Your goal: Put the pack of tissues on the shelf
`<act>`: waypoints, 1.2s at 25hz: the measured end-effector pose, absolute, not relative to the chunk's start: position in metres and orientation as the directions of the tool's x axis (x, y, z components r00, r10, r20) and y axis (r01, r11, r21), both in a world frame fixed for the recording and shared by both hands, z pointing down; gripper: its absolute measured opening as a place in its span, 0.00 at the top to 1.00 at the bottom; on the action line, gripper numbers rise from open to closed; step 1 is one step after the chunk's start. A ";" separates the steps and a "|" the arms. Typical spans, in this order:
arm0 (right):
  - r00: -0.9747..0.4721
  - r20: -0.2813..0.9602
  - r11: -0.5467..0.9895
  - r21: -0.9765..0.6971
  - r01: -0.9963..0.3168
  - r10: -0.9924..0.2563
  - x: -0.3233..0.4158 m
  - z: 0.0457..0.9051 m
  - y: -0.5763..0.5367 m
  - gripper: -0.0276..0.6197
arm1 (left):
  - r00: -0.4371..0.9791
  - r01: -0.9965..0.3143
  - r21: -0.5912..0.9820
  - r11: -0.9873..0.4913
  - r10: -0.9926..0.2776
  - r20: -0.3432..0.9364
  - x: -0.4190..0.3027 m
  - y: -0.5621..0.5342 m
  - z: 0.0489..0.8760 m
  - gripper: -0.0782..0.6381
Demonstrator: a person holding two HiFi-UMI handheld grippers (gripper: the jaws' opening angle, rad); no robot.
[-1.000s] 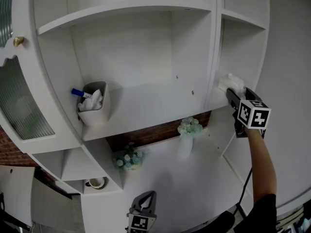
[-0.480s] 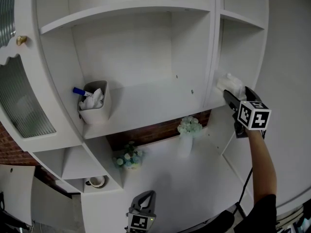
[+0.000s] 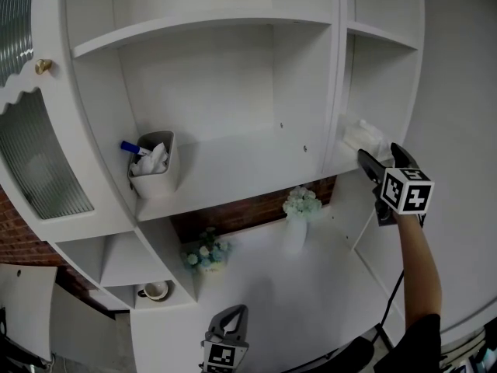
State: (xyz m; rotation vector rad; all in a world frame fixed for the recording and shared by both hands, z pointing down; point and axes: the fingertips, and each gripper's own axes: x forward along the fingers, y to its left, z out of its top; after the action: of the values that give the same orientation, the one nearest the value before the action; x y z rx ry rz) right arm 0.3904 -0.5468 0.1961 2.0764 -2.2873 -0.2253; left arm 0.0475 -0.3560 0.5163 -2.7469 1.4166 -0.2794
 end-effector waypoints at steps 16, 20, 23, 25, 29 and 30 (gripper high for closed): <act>-0.112 -0.123 0.098 0.118 -0.988 -0.986 0.385 0.185 -0.484 0.32 | 0.586 -0.796 -0.108 -0.595 -0.803 0.107 0.046 -0.337 0.505 0.88; -0.119 -0.123 0.104 0.124 -0.987 -0.985 0.379 0.186 -0.469 0.32 | 0.596 -0.789 -0.112 -0.604 -0.797 0.098 0.047 -0.331 0.502 0.88; -0.115 -0.126 0.100 0.124 -0.987 -0.985 0.378 0.187 -0.459 0.32 | 0.600 -0.786 -0.113 -0.608 -0.794 0.096 0.046 -0.327 0.501 0.88; -0.110 -0.127 0.095 0.122 -0.988 -0.986 0.377 0.188 -0.453 0.32 | 0.601 -0.786 -0.108 -0.608 -0.794 0.095 0.044 -0.325 0.500 0.88; -0.106 -0.125 0.093 0.105 -0.990 -0.986 0.377 0.191 -0.442 0.32 | 0.605 -0.784 -0.104 -0.611 -0.791 0.089 0.043 -0.320 0.501 0.88; -0.109 -0.121 0.097 0.102 -0.990 -0.987 0.375 0.194 -0.439 0.32 | 0.605 -0.784 -0.104 -0.612 -0.791 0.088 0.042 -0.319 0.501 0.88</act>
State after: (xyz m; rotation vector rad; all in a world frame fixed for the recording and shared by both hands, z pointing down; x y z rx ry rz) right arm 0.3752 -0.4393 0.1936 2.1111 -2.3433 -0.2484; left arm 0.0419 -0.3193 0.5013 -2.7655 1.3585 -0.1927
